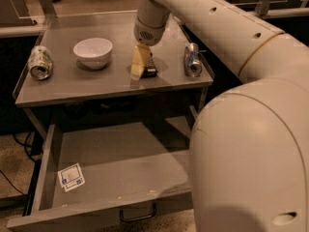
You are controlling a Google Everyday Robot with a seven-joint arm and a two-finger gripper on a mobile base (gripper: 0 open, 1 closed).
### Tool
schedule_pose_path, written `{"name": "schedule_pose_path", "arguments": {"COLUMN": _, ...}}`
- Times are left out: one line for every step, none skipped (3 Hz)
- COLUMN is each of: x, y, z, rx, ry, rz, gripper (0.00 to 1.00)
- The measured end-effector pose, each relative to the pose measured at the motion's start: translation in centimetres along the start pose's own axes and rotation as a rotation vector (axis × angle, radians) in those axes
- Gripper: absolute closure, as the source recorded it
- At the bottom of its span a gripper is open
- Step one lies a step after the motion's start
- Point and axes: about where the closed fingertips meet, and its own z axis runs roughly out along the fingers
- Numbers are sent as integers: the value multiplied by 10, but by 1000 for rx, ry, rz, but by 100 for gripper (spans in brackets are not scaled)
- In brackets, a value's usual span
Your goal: Place rxbar chocolate into top drawer
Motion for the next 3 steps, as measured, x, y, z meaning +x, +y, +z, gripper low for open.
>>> {"name": "schedule_pose_path", "arguments": {"x": 10, "y": -5, "z": 14, "rx": 7, "ry": 19, "rz": -18, "gripper": 0}}
{"name": "schedule_pose_path", "arguments": {"x": 23, "y": -15, "z": 24, "rx": 25, "ry": 31, "rz": -29, "gripper": 0}}
{"name": "schedule_pose_path", "arguments": {"x": 58, "y": -52, "z": 23, "rx": 30, "ry": -20, "rz": -28, "gripper": 0}}
